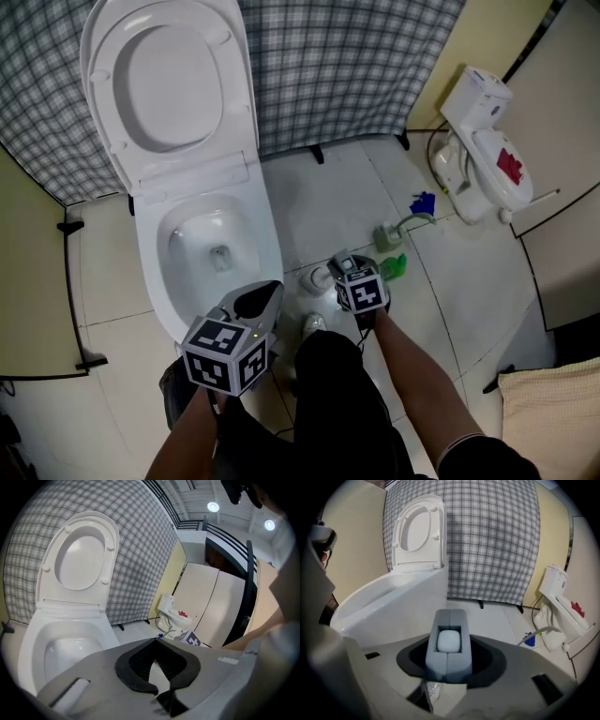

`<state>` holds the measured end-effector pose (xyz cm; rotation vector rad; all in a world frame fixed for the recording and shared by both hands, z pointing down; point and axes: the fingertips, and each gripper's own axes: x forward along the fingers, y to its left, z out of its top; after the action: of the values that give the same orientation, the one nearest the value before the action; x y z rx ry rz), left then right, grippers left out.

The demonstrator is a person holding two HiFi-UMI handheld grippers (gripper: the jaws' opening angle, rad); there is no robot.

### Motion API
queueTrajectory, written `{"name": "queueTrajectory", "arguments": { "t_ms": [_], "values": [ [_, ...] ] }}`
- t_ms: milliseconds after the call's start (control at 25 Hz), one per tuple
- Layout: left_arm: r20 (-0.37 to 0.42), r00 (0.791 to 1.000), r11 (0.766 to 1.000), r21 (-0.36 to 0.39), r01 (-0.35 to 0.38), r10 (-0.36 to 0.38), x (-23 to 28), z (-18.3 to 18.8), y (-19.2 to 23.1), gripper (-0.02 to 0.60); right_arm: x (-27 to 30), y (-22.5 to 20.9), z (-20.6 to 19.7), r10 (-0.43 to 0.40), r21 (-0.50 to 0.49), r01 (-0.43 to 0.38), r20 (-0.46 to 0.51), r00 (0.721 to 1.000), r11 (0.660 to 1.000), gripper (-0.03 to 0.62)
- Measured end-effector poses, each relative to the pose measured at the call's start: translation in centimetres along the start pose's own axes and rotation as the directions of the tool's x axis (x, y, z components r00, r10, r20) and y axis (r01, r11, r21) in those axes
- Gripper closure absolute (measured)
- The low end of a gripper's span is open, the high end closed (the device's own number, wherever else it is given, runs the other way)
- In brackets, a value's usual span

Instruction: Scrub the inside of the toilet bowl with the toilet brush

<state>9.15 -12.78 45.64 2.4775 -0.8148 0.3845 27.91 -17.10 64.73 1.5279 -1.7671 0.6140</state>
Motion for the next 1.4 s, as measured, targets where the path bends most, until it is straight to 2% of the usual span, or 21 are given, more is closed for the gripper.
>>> {"name": "queueTrajectory", "arguments": {
  "t_ms": [200, 360, 720, 1120, 1200, 1400],
  "values": [
    [-0.016, 1.0, 1.0, 0.003, -0.003, 0.004, -0.2, 0.5, -0.5, 0.572, 0.7, 0.6, -0.3, 0.005, 0.029, -0.005, 0.002, 1.0, 1.0, 0.393],
    [-0.024, 1.0, 1.0, 0.003, -0.003, 0.004, 0.4, -0.7, 0.0, 0.572, 2.9, 0.4, -2.1, -0.003, 0.05, 0.004, -0.018, 1.0, 0.999, 0.393],
    [-0.038, 0.999, 1.0, -0.005, -0.012, 0.012, 0.5, -0.9, 0.2, 0.572, 4.7, -0.1, -5.2, -0.023, 0.139, 0.032, -0.068, 0.997, 0.99, 0.393],
    [-0.044, 0.999, 1.0, -0.004, -0.016, 0.015, 0.4, -1.0, 0.2, 0.571, 4.8, -0.1, -5.1, -0.03, 0.126, 0.037, -0.06, 0.998, 0.991, 0.385],
    [-0.047, 0.999, 1.0, -0.002, -0.016, 0.016, 0.4, -1.0, 0.3, 0.572, 4.5, -0.2, -4.8, -0.024, 0.146, 0.03, -0.045, 0.999, 0.989, 0.31],
    [-0.04, 0.999, 1.0, 0.004, -0.018, 0.018, -0.2, -0.8, 0.1, 0.572, 2.4, -0.3, -3.0, -0.019, 0.162, 0.015, 0.024, 1.0, 0.987, 0.304]
  ]
}}
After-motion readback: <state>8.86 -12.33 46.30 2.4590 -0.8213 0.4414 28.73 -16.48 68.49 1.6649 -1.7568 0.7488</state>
